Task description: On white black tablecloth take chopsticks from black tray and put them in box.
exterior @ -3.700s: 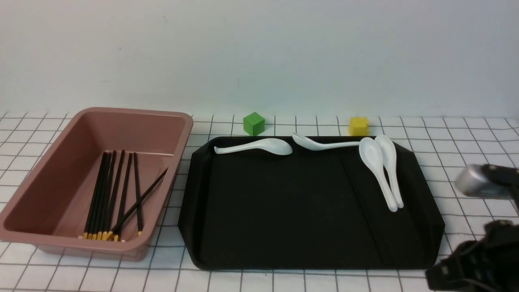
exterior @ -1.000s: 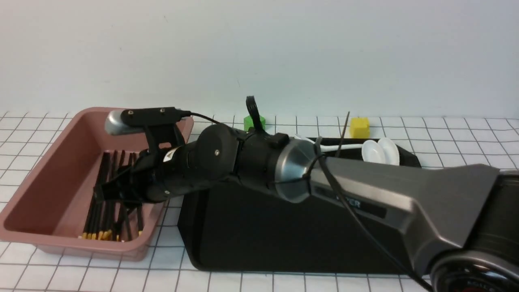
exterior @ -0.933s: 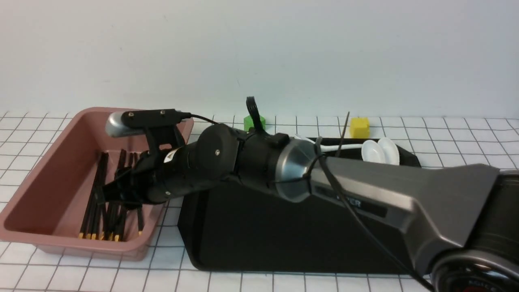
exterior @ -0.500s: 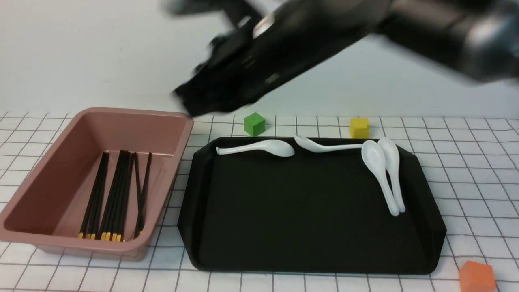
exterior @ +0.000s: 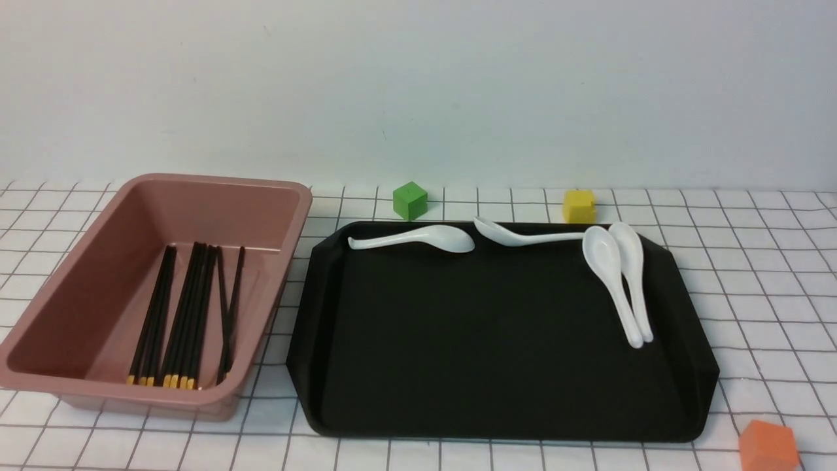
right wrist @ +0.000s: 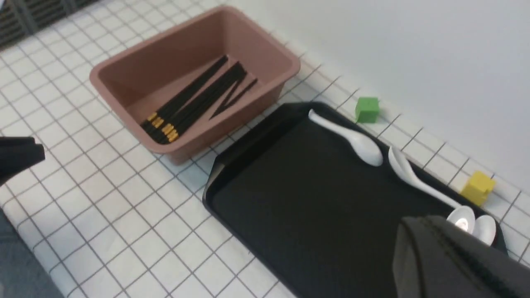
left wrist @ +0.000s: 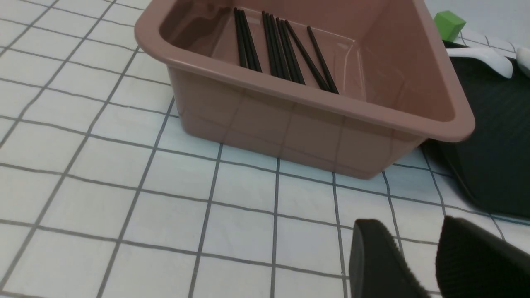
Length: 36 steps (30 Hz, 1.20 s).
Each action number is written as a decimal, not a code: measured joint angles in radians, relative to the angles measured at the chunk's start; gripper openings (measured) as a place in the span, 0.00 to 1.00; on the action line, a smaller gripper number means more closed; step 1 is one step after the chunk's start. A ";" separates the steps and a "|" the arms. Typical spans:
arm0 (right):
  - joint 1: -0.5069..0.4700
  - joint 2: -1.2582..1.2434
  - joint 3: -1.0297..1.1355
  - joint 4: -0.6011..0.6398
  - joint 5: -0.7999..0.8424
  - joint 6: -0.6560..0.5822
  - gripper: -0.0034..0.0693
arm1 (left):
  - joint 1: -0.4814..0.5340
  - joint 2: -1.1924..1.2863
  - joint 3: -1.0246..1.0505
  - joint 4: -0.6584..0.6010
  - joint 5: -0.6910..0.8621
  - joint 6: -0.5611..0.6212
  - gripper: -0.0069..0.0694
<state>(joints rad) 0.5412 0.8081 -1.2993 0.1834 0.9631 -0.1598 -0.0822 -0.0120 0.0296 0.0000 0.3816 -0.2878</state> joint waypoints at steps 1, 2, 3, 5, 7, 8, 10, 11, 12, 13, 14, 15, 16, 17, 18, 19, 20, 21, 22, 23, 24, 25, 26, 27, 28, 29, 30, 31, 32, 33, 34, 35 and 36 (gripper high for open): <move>0.000 -0.091 0.120 0.016 -0.097 0.000 0.04 | 0.000 0.000 0.000 0.000 0.000 0.000 0.40; 0.000 -0.162 0.219 0.029 -0.181 0.000 0.04 | 0.000 0.000 0.000 0.000 0.000 0.000 0.40; 0.000 -0.246 0.341 0.047 -0.287 0.000 0.04 | 0.000 0.000 0.000 0.000 0.000 0.000 0.40; 0.000 -0.399 0.582 0.074 -0.486 0.000 0.04 | 0.000 0.000 0.000 0.000 0.000 0.000 0.40; 0.000 -0.482 0.731 0.086 -0.593 0.004 0.04 | 0.000 0.000 0.000 0.000 0.000 0.000 0.40; 0.000 -0.508 0.781 0.093 -0.620 0.003 0.04 | 0.000 0.000 0.000 0.000 0.000 0.000 0.40; 0.000 -0.545 0.864 0.095 -0.678 0.003 0.05 | 0.000 0.000 0.000 0.000 0.000 0.000 0.40; 0.000 -0.553 0.892 0.092 -0.706 0.003 0.05 | 0.000 0.000 0.000 0.000 0.000 0.000 0.40; 0.000 -0.554 0.901 0.089 -0.717 0.003 0.05 | 0.000 0.000 0.000 0.000 0.000 0.000 0.40; 0.000 -0.555 0.914 0.083 -0.735 0.003 0.05 | 0.000 0.000 0.000 0.000 0.000 0.000 0.40; 0.000 -0.556 0.918 0.080 -0.740 0.003 0.05 | 0.000 0.000 0.000 0.000 0.000 0.000 0.40; 0.000 -0.556 0.921 0.074 -0.747 0.003 0.05 | 0.000 0.000 0.000 0.000 0.000 0.000 0.40; 0.000 -0.556 0.922 0.071 -0.749 0.003 0.05 | 0.000 0.000 0.000 0.000 0.000 0.000 0.40; 0.000 -0.556 0.922 0.069 -0.754 0.003 0.05 | 0.000 0.000 0.000 0.000 0.000 0.000 0.40; 0.000 -0.556 0.922 0.069 -0.755 0.003 0.05 | 0.000 0.000 0.000 0.000 0.000 0.000 0.40; 0.000 -0.556 0.922 0.067 -0.760 0.003 0.05 | 0.000 0.000 0.000 0.000 0.000 0.000 0.40; 0.000 -0.556 0.922 0.067 -0.760 0.003 0.05 | 0.000 0.000 0.000 0.000 0.000 0.000 0.40; 0.000 -0.556 0.922 0.067 -0.760 0.003 0.05 | 0.000 0.000 0.000 0.000 0.000 0.000 0.40; 0.000 -0.556 0.922 0.067 -0.760 0.003 0.05 | 0.000 0.000 0.000 0.000 0.000 0.000 0.40; 0.000 -0.556 0.922 0.067 -0.760 0.003 0.05 | 0.000 0.000 0.000 0.000 0.000 0.000 0.40; 0.000 -0.556 0.922 0.067 -0.760 0.003 0.05 | 0.000 0.000 0.000 0.000 0.000 0.000 0.40; 0.000 -0.556 0.922 0.067 -0.760 0.003 0.05 | 0.000 0.000 0.000 0.000 0.000 0.000 0.40; 0.000 -0.556 0.922 0.067 -0.760 0.003 0.05 | 0.000 0.000 0.000 0.000 0.000 0.000 0.40; 0.000 -0.556 0.922 0.067 -0.760 0.003 0.05 | 0.000 0.000 0.000 0.000 0.000 0.000 0.40; 0.000 -0.556 0.922 0.067 -0.760 0.003 0.05 | 0.000 0.000 0.000 0.000 0.000 0.000 0.40; 0.000 -0.556 0.922 0.067 -0.760 0.003 0.05 | 0.000 0.000 0.000 0.000 0.000 0.000 0.40; 0.000 -0.556 0.922 0.067 -0.760 0.003 0.05 | 0.000 0.000 0.000 0.000 0.000 0.000 0.40; 0.000 -0.556 0.922 0.067 -0.760 0.003 0.05 | 0.000 0.000 0.000 0.000 0.000 0.000 0.40; 0.000 -0.556 0.922 0.067 -0.760 0.003 0.05 | 0.000 0.000 0.000 0.000 0.000 0.000 0.40; 0.000 -0.556 0.922 0.067 -0.760 0.003 0.05 | 0.000 0.000 0.000 0.000 0.000 0.000 0.40; 0.000 -0.556 0.922 0.067 -0.760 0.003 0.06 | 0.000 0.000 0.000 0.000 0.000 0.000 0.40; 0.000 -0.556 0.922 0.067 -0.760 0.003 0.06 | 0.000 0.000 0.000 0.000 0.000 0.000 0.40; 0.000 -0.556 0.922 0.067 -0.760 0.003 0.06 | 0.000 0.000 0.000 0.000 0.000 0.000 0.40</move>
<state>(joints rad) 0.5412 0.2522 -0.3771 0.2504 0.2033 -0.1566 -0.0822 -0.0120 0.0296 0.0000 0.3816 -0.2878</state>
